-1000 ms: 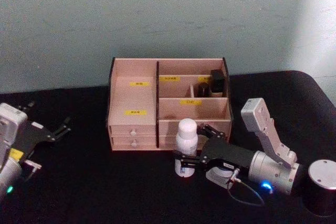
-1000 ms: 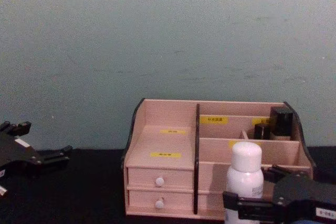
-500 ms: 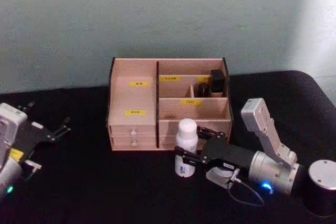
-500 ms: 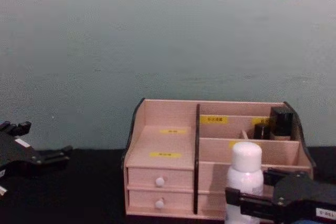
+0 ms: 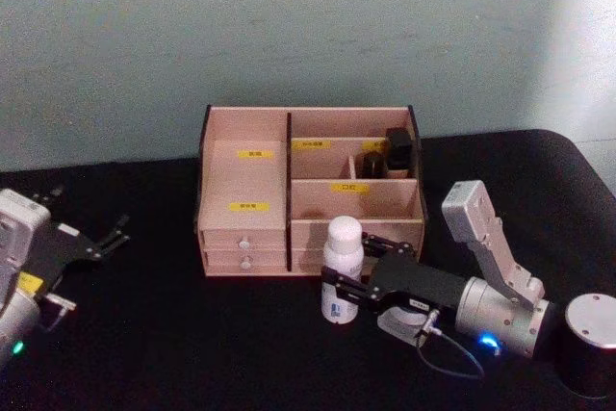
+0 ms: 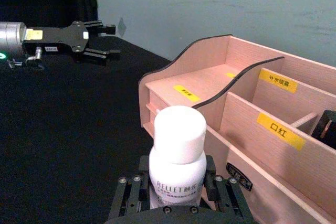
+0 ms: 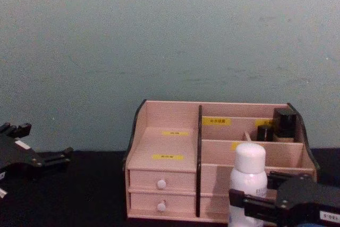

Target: Pick up the facial cleanser and watermelon frost from the table and place them into the tiered storage box.

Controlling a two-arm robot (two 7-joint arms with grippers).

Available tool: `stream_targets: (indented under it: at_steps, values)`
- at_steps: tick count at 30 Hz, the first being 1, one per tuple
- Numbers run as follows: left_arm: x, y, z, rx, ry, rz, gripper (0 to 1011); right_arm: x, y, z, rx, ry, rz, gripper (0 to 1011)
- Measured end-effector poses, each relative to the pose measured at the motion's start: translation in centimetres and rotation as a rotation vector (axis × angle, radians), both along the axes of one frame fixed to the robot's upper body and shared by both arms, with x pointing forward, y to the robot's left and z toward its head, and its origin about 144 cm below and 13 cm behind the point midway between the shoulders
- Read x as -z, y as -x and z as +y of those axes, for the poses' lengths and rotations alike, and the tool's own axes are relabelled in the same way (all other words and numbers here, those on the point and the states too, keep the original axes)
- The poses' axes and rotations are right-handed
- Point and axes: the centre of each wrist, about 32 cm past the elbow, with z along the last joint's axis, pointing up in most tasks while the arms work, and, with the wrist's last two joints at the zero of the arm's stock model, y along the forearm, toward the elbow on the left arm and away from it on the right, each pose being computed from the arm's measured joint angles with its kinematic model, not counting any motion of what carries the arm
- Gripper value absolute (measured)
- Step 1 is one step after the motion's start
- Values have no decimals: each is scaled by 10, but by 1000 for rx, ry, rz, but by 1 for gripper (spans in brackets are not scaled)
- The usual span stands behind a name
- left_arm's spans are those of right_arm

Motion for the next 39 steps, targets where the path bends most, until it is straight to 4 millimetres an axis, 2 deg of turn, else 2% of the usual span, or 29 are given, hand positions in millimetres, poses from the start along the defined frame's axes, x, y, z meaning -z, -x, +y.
stream_targets:
  at_steps: [11,20,30,39]
  values:
    - [0,0,0,0,0,0,1001,-4,1,-3,-42,5,-35,593]
    - [0,0,0,0,0,0,1001,-27,-4,-6,-76,-55,-89,592]
    - [0,0,0,0,0,0,1001,-59,-28,3,-7,-141,-151,592]
    - [0,0,0,0,0,0,1001,-76,-52,18,107,-83,-213,592]
